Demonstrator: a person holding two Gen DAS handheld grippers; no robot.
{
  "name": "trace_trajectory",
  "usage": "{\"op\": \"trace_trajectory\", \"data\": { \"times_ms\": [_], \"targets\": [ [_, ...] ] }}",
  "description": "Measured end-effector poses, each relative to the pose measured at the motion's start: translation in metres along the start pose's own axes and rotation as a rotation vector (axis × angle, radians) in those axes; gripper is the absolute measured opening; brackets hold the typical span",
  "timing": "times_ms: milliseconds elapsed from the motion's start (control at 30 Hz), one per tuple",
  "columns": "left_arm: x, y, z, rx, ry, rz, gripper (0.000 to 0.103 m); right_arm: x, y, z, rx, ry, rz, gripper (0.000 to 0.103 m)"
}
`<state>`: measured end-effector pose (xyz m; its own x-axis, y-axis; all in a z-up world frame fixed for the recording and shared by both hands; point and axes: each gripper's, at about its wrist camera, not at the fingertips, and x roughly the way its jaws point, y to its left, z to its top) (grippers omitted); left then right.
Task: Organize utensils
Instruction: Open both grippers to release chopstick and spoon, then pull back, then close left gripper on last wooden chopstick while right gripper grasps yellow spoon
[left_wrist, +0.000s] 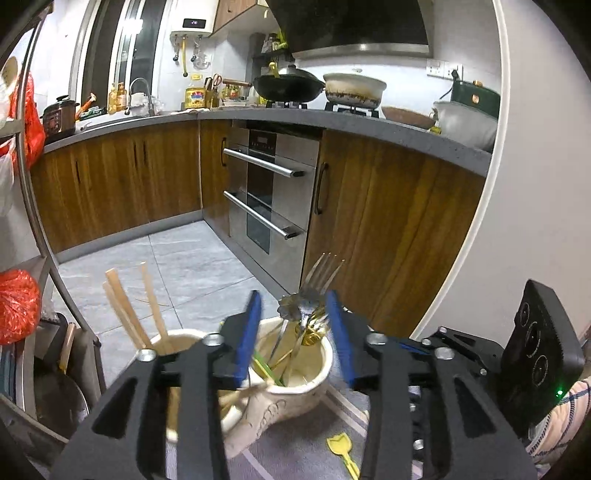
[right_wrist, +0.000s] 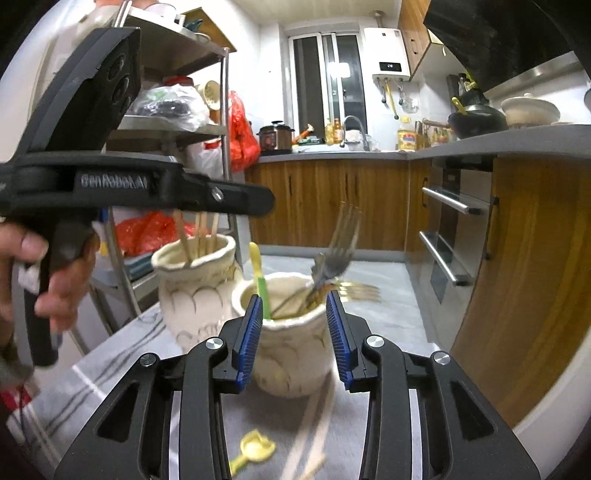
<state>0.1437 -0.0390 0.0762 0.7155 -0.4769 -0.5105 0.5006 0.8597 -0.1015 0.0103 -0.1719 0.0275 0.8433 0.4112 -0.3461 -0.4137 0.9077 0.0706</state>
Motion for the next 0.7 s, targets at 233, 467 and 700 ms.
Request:
{"op": "trace_trajectory", "data": {
  "times_ms": [233,467,700],
  "targets": [
    [-0.037,-0.002,-0.014,-0.019,-0.032,0.019,0.065,-0.034,-0.003,-0.004,-0.012,0.067,-0.037,0.062],
    [-0.069,-0.010,-0.049,-0.004,-0.038,0.083,0.091,-0.049,-0.001,-0.016,-0.012,0.191,-0.067,0.084],
    [-0.081,-0.016,-0.093,0.026,-0.004,0.149,0.097,-0.049,0.013,-0.040,-0.024,0.326,-0.094,0.092]
  ]
}}
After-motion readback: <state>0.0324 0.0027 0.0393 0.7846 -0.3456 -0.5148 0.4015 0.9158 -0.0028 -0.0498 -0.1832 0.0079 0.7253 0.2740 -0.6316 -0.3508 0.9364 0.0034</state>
